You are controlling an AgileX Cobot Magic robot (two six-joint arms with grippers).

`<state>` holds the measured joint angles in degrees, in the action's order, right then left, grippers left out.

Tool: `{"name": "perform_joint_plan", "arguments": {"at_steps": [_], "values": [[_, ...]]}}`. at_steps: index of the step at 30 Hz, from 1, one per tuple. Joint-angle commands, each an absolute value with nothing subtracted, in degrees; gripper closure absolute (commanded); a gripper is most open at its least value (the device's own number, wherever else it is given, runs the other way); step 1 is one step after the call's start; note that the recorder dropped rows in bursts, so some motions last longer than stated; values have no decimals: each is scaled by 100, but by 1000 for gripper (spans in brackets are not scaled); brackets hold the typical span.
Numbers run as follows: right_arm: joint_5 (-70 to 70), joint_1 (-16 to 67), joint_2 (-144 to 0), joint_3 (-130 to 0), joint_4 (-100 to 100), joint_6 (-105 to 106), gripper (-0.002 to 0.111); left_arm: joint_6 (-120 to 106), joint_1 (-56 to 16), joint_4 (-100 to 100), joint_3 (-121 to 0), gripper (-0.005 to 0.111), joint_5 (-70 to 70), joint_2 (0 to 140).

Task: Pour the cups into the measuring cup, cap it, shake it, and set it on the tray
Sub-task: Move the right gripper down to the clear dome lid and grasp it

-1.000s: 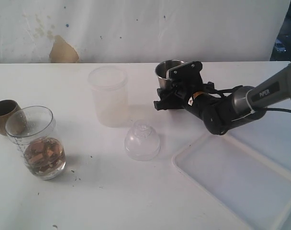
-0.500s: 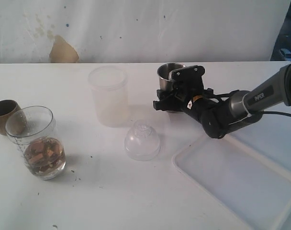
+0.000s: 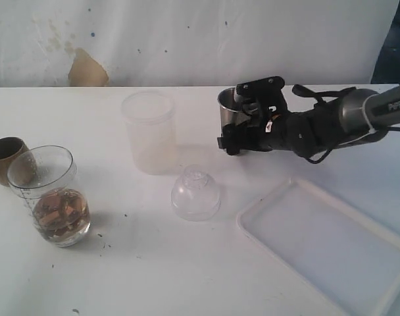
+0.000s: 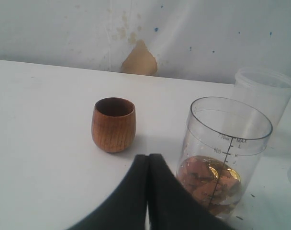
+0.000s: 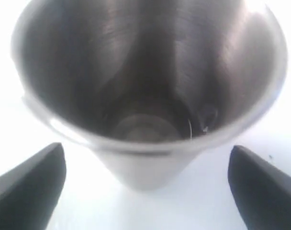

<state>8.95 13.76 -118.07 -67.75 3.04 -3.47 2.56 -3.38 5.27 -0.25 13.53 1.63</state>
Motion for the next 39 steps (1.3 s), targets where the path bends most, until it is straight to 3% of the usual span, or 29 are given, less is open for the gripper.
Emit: {"name": "perform_joint_plan", "arguments": {"at_steps": [1, 4, 8, 12, 24, 27, 32, 39], "values": [[367, 1340, -11108, -6364, 295, -342, 24, 251, -363, 486, 0, 107, 1349, 140], [-175, 1340, -10465, -5979, 278, -342, 29, 251, -363, 486, 0, 107, 1349, 140], [-1372, 1408, -9908, -5919, 278, -289, 65, 251, -363, 486, 0, 107, 1349, 140], [-2035, 1743, -9564, -5919, 254, -33, 108, 251, -363, 486, 0, 107, 1349, 140], [-4088, 2819, -9450, -6787, -184, 684, 105, 251, -363, 486, 0, 107, 1349, 140], [-4253, 2864, -9521, -7069, -323, 684, 86, 251, -363, 486, 0, 107, 1349, 140], [-4360, 2864, -9967, -7478, -590, 684, 31, 251, -363, 486, 0, 107, 1349, 140], [-3537, 2864, -10601, -7532, -810, 736, 29, 251, -363, 486, 0, 107, 1349, 140]]}}
